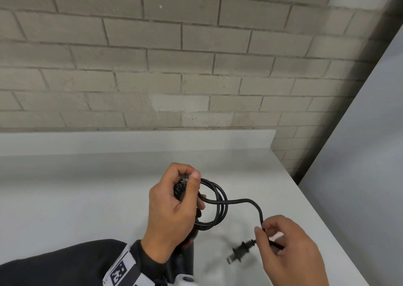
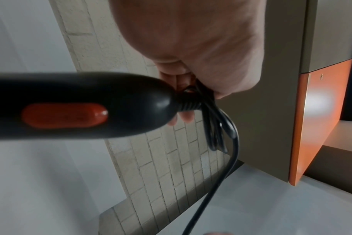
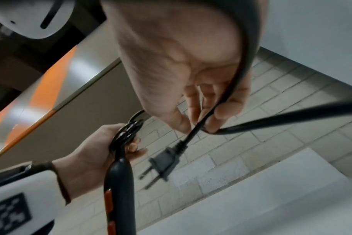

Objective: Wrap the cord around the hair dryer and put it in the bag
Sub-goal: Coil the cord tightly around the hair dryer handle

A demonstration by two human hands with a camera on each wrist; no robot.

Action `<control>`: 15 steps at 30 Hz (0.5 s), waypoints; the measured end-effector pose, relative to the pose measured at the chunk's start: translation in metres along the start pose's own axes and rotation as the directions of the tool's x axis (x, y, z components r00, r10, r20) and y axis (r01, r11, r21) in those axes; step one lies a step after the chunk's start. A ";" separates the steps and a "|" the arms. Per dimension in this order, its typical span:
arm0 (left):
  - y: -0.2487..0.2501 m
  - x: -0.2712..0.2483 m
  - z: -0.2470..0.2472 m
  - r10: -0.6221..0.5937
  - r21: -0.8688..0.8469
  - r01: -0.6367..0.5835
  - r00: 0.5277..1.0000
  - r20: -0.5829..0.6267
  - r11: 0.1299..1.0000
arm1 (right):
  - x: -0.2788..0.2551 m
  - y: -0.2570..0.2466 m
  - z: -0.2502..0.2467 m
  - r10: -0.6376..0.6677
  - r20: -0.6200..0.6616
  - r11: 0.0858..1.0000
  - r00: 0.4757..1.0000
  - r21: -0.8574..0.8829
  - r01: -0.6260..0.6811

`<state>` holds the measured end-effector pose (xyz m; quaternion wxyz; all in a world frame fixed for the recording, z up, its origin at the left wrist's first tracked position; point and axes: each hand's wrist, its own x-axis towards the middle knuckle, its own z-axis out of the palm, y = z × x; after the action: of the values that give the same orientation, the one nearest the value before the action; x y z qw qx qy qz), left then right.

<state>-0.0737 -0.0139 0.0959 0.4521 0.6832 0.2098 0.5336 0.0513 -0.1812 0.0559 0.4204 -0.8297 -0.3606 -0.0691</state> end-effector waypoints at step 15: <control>0.001 -0.004 -0.001 0.099 0.073 -0.099 0.995 0.007 0.992 | 0.014 -0.047 0.013 -0.504 -0.118 0.810 0.856 0.279 0.515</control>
<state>-0.0762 -0.0172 0.0951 0.4000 0.7097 0.1943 0.5464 0.0285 -0.1454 0.0838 0.5145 -0.6273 -0.5678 -0.1392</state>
